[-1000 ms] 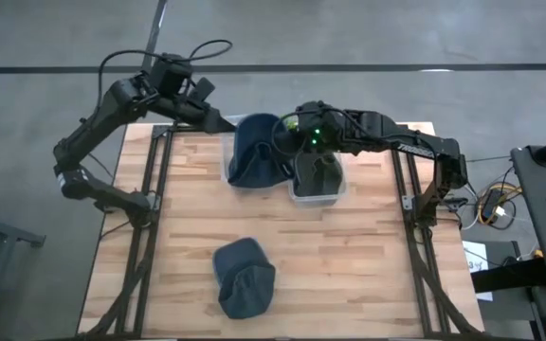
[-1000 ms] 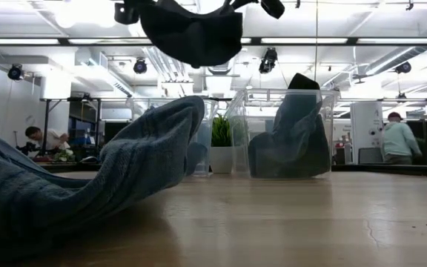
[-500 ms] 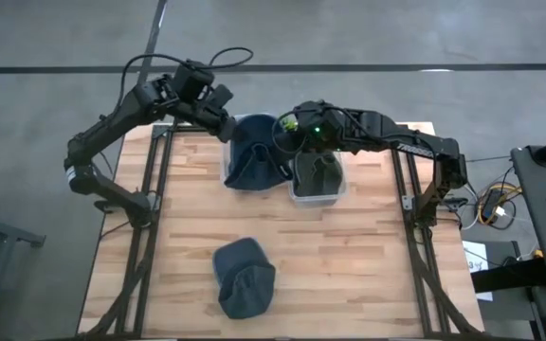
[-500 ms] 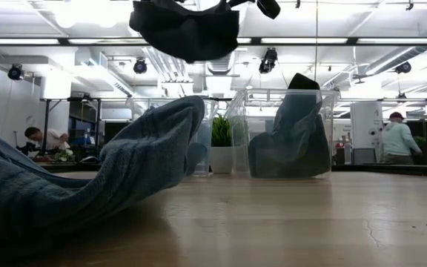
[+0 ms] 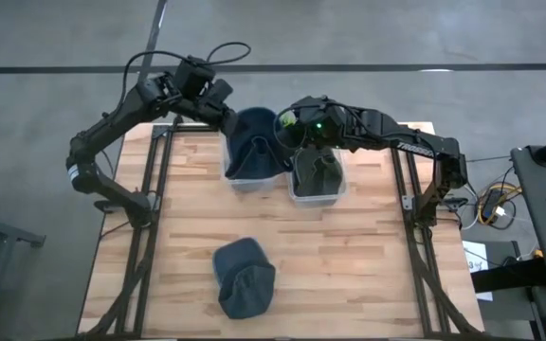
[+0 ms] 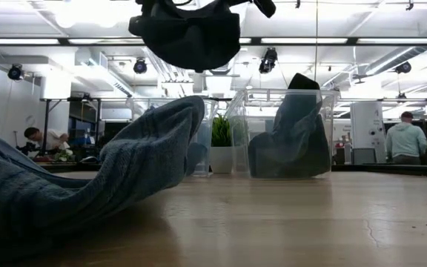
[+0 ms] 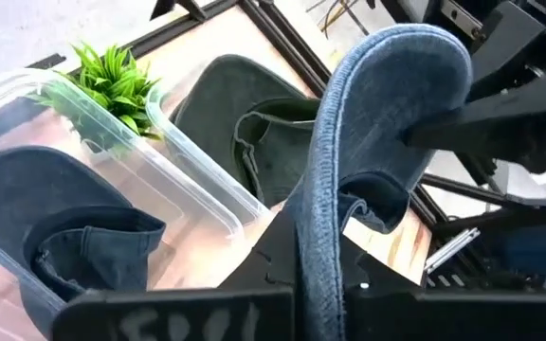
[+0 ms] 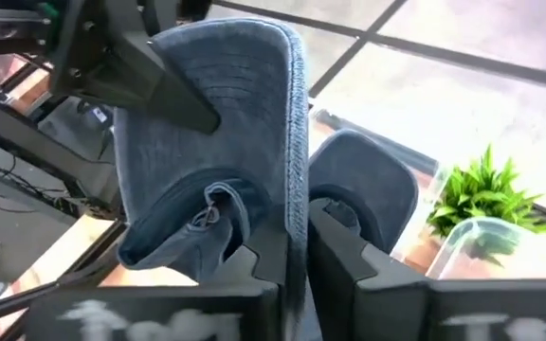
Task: Pick & Place hat
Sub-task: Put the right blue cap into the left transparent bin
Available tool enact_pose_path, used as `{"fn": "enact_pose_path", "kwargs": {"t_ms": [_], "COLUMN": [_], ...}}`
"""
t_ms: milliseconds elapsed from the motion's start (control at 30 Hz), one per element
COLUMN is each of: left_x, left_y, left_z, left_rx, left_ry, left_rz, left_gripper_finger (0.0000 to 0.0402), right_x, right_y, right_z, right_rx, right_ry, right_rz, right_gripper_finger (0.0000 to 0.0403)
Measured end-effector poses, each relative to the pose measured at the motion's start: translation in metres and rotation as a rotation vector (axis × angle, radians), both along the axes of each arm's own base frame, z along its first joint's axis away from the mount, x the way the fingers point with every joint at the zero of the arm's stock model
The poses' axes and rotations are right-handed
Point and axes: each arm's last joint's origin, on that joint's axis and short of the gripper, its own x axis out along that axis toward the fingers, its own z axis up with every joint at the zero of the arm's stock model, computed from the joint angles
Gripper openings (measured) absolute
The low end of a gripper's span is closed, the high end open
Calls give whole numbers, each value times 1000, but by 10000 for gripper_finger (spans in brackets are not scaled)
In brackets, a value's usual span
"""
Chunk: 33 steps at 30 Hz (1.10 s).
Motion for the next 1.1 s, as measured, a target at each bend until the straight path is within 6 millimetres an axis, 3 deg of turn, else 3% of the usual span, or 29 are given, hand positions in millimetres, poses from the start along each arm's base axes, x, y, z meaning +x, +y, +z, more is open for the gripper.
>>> {"fn": "enact_pose_path", "kwargs": {"t_ms": [133,433,600,800,1100], "left_x": [-8,-31,-54,-71,-43], "left_y": [6,15,23,44,81], "left_z": [3,12,14,13,-16], "left_rx": [-18,-37,-39,-45,-179], "left_ry": [-17,-39,44,68,100], "left_rz": [49,120,187,362,336], "left_gripper_finger": [5,5,5,5,5], "right_x": [-1,-3,-10,-15,-14], "right_y": [1,1,3,4,5], "right_z": [0,-2,-2,-4,-5], "right_rx": [-17,-31,-50,-49,-40], "right_ry": [22,64,111,158,168], "right_rz": [25,40,49,53,59], "right_gripper_finger": [65,220,286,321,325]}}
